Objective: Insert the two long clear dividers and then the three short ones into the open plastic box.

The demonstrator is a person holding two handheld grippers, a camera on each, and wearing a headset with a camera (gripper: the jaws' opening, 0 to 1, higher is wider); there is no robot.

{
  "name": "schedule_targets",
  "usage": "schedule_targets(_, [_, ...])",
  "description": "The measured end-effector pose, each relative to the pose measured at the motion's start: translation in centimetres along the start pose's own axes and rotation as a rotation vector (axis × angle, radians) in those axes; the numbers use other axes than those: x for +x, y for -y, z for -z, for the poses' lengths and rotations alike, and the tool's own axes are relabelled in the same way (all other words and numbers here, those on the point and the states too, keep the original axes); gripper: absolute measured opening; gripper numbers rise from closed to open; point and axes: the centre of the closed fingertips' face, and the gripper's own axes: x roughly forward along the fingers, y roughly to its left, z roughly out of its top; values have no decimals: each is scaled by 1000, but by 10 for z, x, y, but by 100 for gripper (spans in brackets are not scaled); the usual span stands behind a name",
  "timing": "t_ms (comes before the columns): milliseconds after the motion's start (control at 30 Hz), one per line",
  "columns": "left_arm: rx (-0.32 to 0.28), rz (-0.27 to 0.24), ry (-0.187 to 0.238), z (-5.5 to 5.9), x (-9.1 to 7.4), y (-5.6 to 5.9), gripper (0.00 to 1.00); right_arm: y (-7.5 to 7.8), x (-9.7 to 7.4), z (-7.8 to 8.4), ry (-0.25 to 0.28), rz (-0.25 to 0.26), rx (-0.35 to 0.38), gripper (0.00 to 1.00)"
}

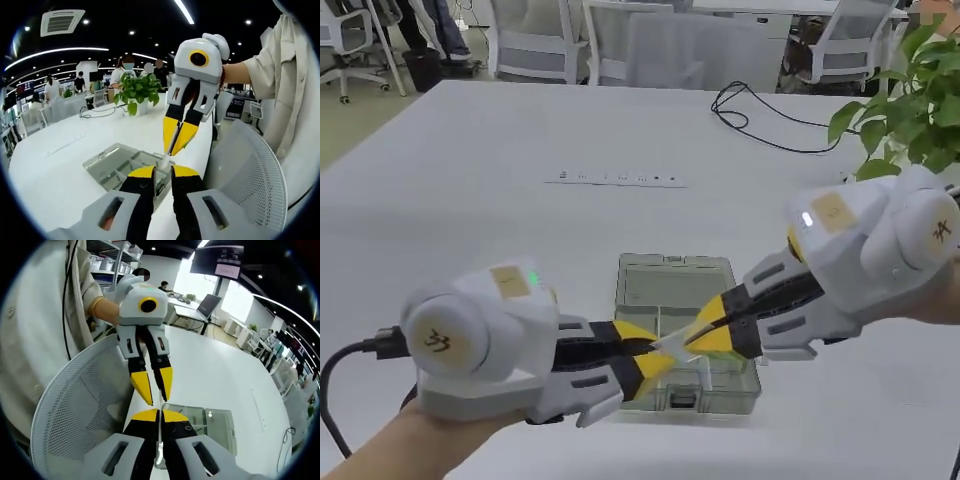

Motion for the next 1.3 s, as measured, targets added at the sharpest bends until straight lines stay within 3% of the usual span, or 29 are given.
schedule_targets(267, [-47,-42,10,2,-3,-7,27,18,-1,12,-24,65,76,2])
schedule_targets(567, [-78,-78,24,3,-5,-12,40,35,-1,28,-46,126,142,2])
schedule_targets(1300, [-135,-153,12,13,-8,-28,64,56,15,61,-102,156,207,3])
